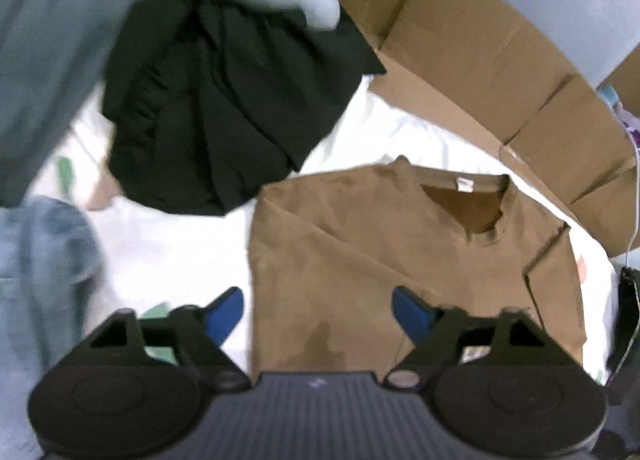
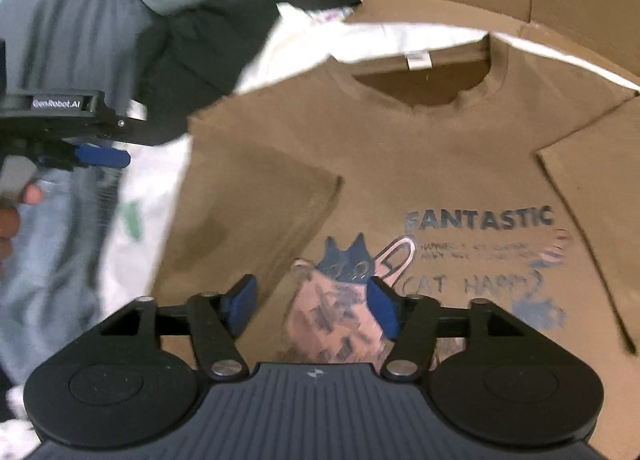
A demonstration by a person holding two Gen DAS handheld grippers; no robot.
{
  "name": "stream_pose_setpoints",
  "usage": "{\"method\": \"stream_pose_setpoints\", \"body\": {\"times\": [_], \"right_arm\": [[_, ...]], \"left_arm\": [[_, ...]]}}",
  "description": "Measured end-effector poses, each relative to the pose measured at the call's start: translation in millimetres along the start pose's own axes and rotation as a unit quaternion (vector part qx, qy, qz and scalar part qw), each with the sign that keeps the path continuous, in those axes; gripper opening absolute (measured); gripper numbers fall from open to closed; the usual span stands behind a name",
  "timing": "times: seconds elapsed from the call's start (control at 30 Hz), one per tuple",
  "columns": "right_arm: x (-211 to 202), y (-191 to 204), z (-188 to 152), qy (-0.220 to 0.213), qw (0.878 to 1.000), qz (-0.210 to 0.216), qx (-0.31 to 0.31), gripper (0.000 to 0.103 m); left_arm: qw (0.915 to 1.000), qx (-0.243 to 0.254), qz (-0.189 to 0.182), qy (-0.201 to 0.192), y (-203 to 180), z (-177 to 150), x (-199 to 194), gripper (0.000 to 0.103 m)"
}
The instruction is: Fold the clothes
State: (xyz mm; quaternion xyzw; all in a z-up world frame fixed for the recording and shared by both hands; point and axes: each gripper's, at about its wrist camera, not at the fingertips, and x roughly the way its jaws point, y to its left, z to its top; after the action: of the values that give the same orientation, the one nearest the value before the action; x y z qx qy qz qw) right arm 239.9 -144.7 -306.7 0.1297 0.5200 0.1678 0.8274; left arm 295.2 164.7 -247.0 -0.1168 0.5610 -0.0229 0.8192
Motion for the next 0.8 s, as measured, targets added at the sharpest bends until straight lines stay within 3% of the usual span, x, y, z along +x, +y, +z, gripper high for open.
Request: {"method": "stream_pose_setpoints", "body": {"times": [0.2,0.3,0.5,0.8], "right_arm": [[-88.1,4.4,17.5,-0.024,0.999,-0.002,0.021,0.083],[-134.3,7.8,26.2,-0.046,0.998,-0.003,0.031,0.092],[-213.2,14.0,37.4,-0.064,0.997,-0.012,0.046,0.098],[-337.1,32.3,34.7,-0.08,0.994,-0.069,0.013,0.1]], "left_arm": [[0.9998,-0.017,-0.002,-0.006,-11.1,-3.3,-78.5,0.1],[0.9993,-0.033,-0.007,-0.015,-14.0,-10.9,-119.2,0.103],[0.9992,-0.039,-0.008,-0.007,-27.1,-38.9,-166.7,0.103],[0.9986,-0.049,-0.016,-0.016,-41.9,-79.8,-234.4,0.103]]}}
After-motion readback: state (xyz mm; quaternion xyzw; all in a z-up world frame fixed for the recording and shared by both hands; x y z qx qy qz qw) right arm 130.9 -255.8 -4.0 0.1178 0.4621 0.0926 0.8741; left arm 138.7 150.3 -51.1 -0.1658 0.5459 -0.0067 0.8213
